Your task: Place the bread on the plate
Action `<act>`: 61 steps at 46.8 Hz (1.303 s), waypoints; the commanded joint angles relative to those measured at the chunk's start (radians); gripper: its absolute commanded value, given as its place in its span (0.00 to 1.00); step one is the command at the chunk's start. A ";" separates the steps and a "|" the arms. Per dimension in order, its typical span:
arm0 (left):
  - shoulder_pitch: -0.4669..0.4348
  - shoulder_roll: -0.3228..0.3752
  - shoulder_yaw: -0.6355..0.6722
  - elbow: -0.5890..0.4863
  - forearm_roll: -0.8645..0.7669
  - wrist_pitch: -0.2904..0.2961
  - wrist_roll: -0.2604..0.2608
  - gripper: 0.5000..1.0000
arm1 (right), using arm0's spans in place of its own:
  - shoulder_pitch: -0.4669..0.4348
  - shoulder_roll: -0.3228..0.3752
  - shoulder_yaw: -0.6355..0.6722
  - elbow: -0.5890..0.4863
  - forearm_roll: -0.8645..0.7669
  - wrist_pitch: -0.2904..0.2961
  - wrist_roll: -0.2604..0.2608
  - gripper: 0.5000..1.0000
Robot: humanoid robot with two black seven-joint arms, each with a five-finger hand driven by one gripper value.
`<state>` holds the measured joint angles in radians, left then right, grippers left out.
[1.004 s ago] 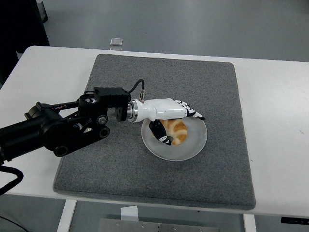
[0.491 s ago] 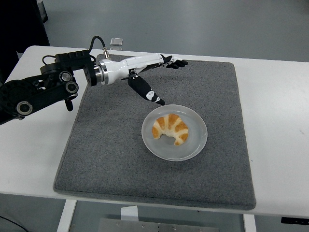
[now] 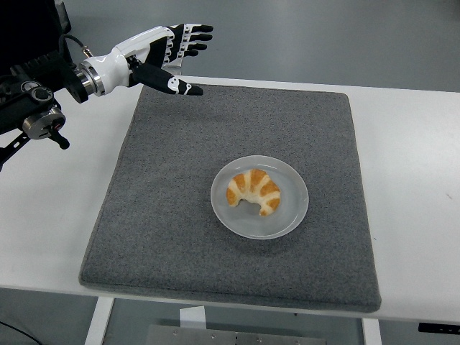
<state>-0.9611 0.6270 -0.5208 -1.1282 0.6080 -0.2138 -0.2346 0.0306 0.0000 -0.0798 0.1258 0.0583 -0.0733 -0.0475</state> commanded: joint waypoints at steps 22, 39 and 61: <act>0.024 -0.006 0.001 0.246 -0.547 -0.153 0.006 1.00 | 0.000 0.000 0.000 0.002 0.005 0.003 0.000 0.90; 0.084 -0.010 -0.001 0.269 -0.679 -0.173 0.024 1.00 | 0.000 0.000 -0.002 0.014 0.005 0.001 0.000 0.90; 0.082 -0.021 -0.038 0.308 -0.702 -0.179 0.046 1.00 | -0.001 0.000 -0.003 0.014 0.003 -0.006 0.000 0.90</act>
<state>-0.8787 0.6056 -0.5522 -0.8207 -0.0841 -0.3887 -0.1909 0.0291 0.0000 -0.0829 0.1397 0.0617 -0.0779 -0.0476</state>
